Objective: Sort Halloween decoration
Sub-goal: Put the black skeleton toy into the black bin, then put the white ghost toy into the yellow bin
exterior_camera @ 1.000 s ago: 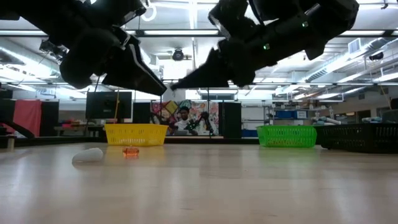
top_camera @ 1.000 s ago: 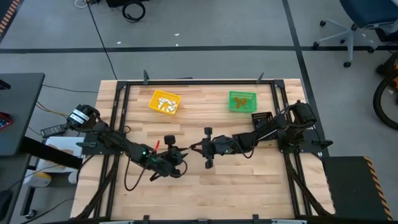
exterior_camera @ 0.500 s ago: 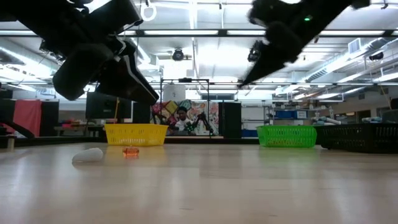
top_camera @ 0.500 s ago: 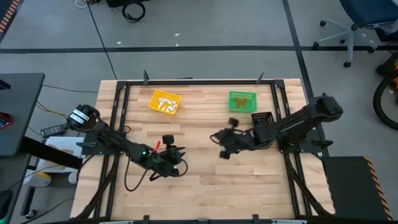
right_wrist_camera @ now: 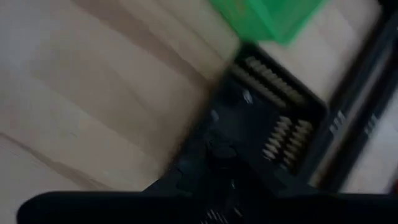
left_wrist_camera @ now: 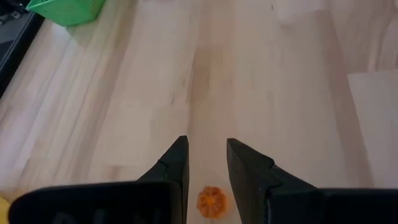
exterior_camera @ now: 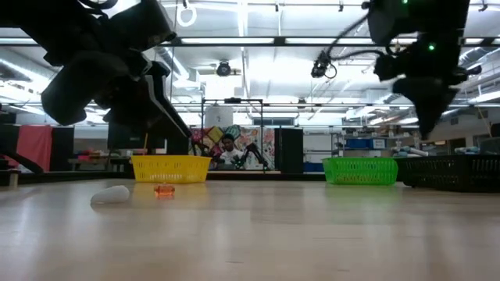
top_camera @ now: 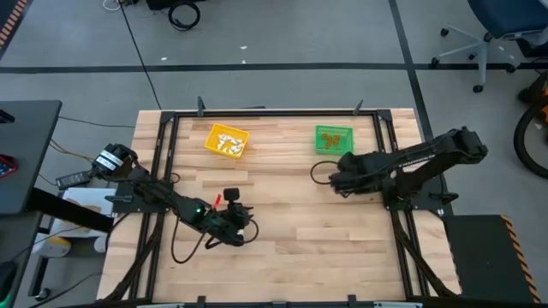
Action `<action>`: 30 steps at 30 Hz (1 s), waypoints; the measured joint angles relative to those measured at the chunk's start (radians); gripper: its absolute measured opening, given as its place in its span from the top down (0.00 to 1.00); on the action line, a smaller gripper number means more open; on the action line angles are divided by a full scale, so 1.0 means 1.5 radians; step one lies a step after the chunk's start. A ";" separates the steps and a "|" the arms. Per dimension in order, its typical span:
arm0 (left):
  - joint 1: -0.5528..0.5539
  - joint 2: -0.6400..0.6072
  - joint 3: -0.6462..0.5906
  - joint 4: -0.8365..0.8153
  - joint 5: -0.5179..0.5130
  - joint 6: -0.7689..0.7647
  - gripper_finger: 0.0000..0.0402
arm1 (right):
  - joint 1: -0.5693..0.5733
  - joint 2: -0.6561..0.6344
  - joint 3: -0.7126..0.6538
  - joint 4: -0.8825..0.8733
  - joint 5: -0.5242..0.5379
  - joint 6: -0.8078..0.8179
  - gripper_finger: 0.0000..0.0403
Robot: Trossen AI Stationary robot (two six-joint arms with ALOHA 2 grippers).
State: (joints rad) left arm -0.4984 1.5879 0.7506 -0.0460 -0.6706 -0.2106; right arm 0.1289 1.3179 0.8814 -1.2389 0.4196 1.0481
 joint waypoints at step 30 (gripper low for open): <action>-0.030 -0.071 -0.003 -0.132 0.237 -0.075 0.79 | -0.014 0.017 0.129 0.062 0.091 -0.224 0.56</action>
State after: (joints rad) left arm -0.5439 1.4811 0.7460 -0.2432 -0.3156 -0.3228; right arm 0.1083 1.3430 1.0742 -1.1455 0.5563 0.7126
